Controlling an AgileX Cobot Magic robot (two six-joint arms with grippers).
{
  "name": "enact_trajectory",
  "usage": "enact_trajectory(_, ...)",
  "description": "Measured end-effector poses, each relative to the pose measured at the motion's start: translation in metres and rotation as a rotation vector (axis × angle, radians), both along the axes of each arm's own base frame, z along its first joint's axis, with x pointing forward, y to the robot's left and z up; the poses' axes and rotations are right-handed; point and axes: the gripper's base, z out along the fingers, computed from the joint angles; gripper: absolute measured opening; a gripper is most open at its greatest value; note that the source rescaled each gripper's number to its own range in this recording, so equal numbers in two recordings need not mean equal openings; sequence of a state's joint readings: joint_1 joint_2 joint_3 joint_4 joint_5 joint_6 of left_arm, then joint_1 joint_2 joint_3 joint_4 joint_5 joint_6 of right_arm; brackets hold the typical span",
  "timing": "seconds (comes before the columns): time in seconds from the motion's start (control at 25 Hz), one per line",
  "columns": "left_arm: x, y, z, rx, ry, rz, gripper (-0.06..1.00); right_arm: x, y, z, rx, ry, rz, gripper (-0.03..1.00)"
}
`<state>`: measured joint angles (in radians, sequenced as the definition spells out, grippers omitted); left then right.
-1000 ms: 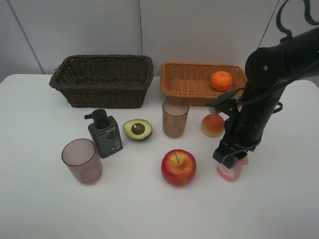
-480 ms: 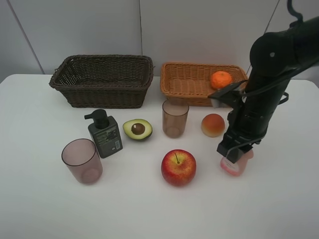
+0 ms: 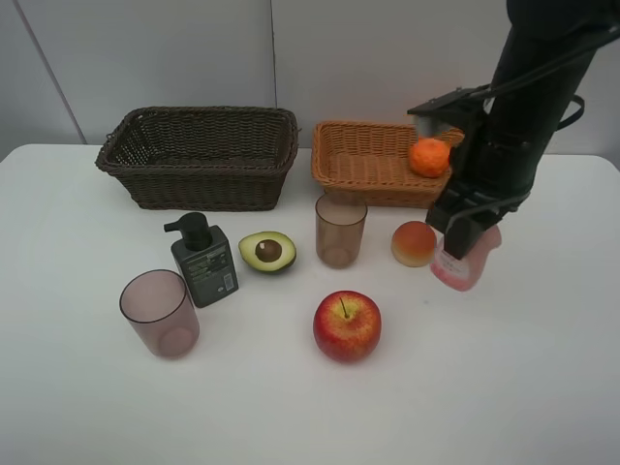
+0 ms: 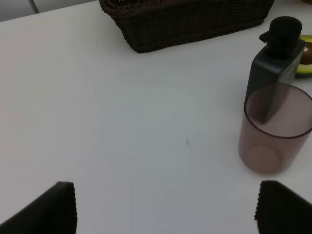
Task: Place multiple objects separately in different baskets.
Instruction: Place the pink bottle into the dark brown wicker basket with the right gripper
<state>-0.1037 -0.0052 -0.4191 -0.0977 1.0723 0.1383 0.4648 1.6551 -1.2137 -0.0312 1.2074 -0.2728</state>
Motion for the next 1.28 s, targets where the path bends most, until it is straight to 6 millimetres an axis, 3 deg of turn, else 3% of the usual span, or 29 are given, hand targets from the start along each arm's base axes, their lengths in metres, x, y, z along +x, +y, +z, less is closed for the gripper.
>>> enact_trajectory(0.4, 0.000, 0.000, 0.000, 0.000, 0.000, 0.000, 0.97, 0.027, 0.015, 0.065, 0.117, -0.216, 0.019, 0.00)
enact_trajectory(0.68, 0.000, 0.000, 0.000, 0.000, 0.000, 0.000, 0.97, 0.042, 0.035, 0.090, 0.324, -0.410, 0.122, 0.00)
enact_trajectory(0.84, 0.000, 0.000, 0.000, 0.000, 0.000, 0.000, 0.97, 0.059, 0.048, 0.089, 0.443, -0.531, 0.114, 0.00)
enact_trajectory(1.28, 0.000, 0.000, 0.000, 0.000, 0.000, 0.000, 0.97, 0.111, 0.088, 0.047, 0.588, -0.813, 0.035, 0.00)
